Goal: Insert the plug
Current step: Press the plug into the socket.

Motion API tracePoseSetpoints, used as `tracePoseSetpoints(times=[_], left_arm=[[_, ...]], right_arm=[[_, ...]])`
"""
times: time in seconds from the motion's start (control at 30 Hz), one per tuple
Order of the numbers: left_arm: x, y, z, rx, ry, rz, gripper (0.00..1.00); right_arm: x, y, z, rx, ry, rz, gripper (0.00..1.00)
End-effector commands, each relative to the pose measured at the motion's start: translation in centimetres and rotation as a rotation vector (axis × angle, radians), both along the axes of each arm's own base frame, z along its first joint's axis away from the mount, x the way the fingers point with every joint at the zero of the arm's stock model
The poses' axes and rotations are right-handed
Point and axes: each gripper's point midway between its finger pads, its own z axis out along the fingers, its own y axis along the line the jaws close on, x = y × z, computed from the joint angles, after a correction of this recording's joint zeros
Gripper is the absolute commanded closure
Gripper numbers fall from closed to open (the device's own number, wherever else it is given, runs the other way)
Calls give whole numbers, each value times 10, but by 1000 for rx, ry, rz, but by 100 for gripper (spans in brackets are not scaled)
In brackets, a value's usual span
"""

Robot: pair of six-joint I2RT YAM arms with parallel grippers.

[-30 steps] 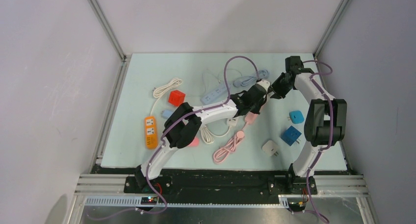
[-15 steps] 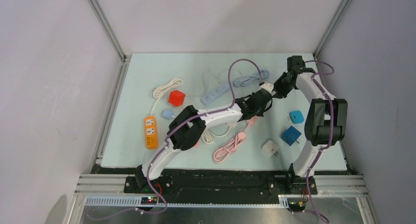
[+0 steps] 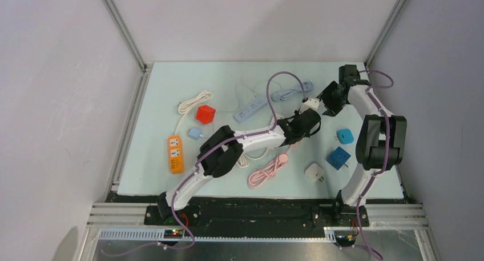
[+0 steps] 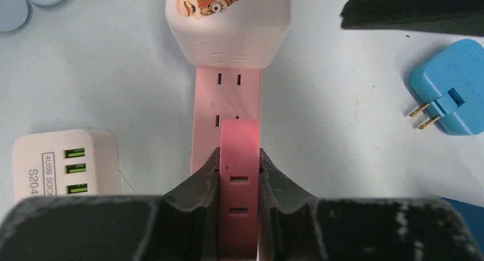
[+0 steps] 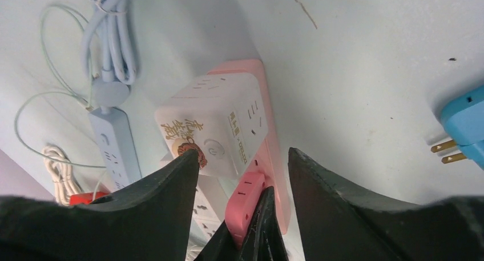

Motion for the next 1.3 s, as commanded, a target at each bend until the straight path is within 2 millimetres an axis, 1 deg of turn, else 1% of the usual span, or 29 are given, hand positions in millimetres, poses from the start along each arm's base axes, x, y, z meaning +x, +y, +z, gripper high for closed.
tracePoseSetpoints(times=[0.0,0.07,0.2,0.37,0.43,0.47,0.5,0.53,0.57,0.6,0.63,0.67,0.7,0.73,0.77,0.8,0.83,0.87,0.9,0.93,0.97,1.0,1.03,1.07,1.13,1.17,1.2,1.23,1.27], left_arm=[[-30,20,-75,105,122,30,100],[-28,25,-78,120,111,50,100],[-31,28,-87,136,120,49,100],[-32,28,-94,158,120,27,100],[-31,30,-89,165,107,23,100],[-30,30,-85,167,99,24,94],[-28,32,-75,168,79,27,85],[-26,32,-68,165,66,28,67],[-22,32,-53,161,41,23,59],[-20,32,-43,153,27,23,44],[-16,28,-24,134,5,13,38],[-13,27,-15,123,-6,10,30],[-10,24,6,95,-25,0,28],[-7,23,16,81,-35,-2,23],[-4,21,35,58,-56,-9,21],[-1,22,43,51,-67,-8,17],[1,23,58,29,-79,-4,14],[2,25,65,17,-83,3,13],[2,29,75,5,-89,8,13],[3,33,92,-20,-104,20,13],[1,40,91,-11,-100,26,12],[-1,48,99,-20,-103,36,12],[-2,53,104,-26,-105,41,12],[-8,61,112,-36,-103,39,12],[-17,73,128,-58,-101,25,11],[-21,77,132,-65,-100,19,11],[-29,88,139,-71,-97,6,11],[-33,93,140,-76,-92,-2,10],[-40,105,142,-76,-88,-4,10]], right_arm=[[11,-19,53,-3,-165,-37,35],[12,-22,69,31,-207,-38,32],[8,-26,91,58,-262,-46,26],[-5,-28,105,31,-281,-41,23],[-12,-30,113,11,-297,-40,20],[-14,-31,113,7,-296,-38,19],[-17,-30,116,4,-303,-31,18],[-19,-27,118,16,-306,-15,18],[-22,-25,122,16,-318,4,18],[-24,-21,125,27,-325,21,17],[-28,-20,128,23,-333,35,17],[-31,-18,130,22,-335,42,17],[-35,-18,133,15,-339,51,17],[-38,-19,134,6,-337,49,16],[-43,-18,138,-1,-341,46,16],[-48,-18,132,-3,-330,41,16],[-53,-14,137,5,-349,42,16],[-59,-12,128,10,-330,42,16],[-67,-10,126,8,-328,37,16],[-71,-9,125,4,-327,35,16],[-77,-9,123,-7,-324,23,16],[-81,-10,126,-8,-330,10,16],[-84,-12,121,-19,-319,-4,16],[-88,-10,123,-22,-320,-8,17],[-97,-12,114,-59,-289,-22,19],[-102,-20,104,-105,-260,-52,19],[-107,-28,99,-153,-244,-81,17],[-112,-33,88,-174,-212,-107,13],[-119,-43,82,-200,-186,-162,11]])
